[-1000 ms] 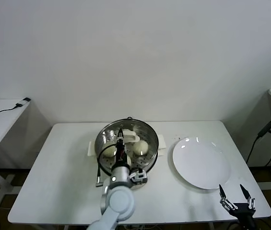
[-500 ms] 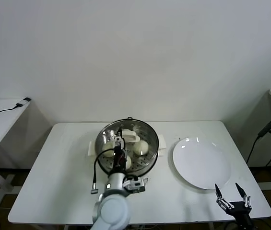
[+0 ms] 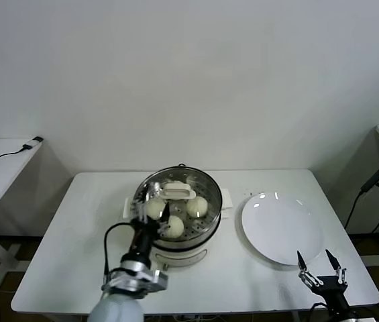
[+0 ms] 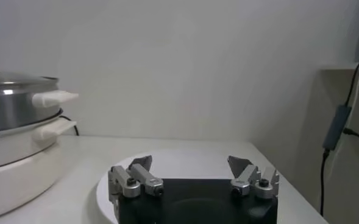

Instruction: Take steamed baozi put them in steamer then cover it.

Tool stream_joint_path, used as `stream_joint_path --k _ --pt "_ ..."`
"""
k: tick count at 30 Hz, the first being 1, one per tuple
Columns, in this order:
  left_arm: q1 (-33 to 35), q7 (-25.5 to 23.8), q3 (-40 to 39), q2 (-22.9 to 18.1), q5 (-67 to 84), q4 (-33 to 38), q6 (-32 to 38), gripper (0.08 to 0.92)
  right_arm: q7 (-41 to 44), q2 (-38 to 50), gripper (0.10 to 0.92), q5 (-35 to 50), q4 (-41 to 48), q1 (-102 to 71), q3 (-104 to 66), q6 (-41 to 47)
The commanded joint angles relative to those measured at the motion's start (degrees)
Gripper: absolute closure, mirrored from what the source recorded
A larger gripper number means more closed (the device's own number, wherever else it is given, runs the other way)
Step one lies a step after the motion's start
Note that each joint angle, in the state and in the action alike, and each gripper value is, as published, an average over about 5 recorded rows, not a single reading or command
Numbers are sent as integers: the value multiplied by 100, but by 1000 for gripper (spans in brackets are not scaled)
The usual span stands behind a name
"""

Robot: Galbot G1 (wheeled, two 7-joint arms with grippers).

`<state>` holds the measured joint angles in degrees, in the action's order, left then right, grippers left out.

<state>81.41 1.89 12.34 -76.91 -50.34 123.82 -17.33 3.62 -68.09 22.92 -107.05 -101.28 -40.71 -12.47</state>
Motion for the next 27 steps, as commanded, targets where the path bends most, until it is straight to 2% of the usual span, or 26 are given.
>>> stream_joint_path --k 1,6,13,27 --pt "1394 610 3127 12 5882 199 1984 177 -142 9 203 -13 100 112 142 -109" --pt "1800 210 3619 427 7095 -476 2516 177 -192 -8 203 -16 233 195 228 -105" --pt "1670 -9 3197 406 7143 -1449 3166 177 -243 -26 203 83 399 265 310 -102" --pt "1580 -203 2766 332 7049 -1722 3338 177 -205 -13 203 116 381 206 310 -51"
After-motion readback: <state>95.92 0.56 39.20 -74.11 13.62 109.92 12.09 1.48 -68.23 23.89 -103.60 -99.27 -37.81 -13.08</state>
